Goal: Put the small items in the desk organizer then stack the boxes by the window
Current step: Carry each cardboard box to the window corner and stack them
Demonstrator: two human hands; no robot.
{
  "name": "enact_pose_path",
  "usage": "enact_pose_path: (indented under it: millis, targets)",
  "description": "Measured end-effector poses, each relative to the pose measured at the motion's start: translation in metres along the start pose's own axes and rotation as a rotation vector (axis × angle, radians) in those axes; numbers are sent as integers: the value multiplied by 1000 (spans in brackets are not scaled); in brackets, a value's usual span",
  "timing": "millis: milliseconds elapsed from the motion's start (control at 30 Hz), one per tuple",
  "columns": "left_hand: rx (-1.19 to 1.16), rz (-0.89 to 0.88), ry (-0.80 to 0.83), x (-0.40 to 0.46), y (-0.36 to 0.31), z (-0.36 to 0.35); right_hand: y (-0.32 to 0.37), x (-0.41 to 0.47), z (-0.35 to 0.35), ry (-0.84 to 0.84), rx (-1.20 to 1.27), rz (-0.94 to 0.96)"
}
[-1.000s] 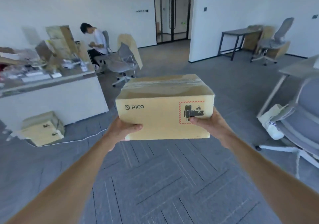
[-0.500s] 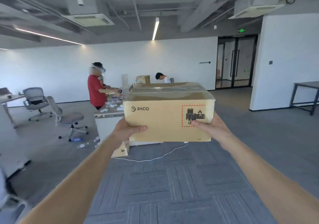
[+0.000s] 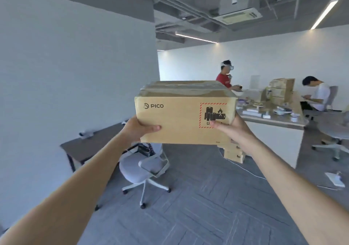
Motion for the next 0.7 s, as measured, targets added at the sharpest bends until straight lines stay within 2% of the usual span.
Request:
enact_pose_path:
  millis: [200,433,567,700]
  targets:
    - [38,64,-252,-82,59,227,76,14,-260,301,37,85]
    - [193,222,-573,-205,145,521,160,-9,-610,680,100,162]
    - [266,291,-710,-273,170,647,197,-45,-778,844,156,169]
    - [276,354,-815,-320,204,739,222,-71,-906,955,175,195]
Point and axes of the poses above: each hand's wrist, its own x-axis towards the middle knuckle, its own z-axis out of the back of the hand, y = z × x, the point moved 3 cm from there along x, towards the middle knuckle, and after that the axes turned 11 degrees about -z, right-handed, at the moved point
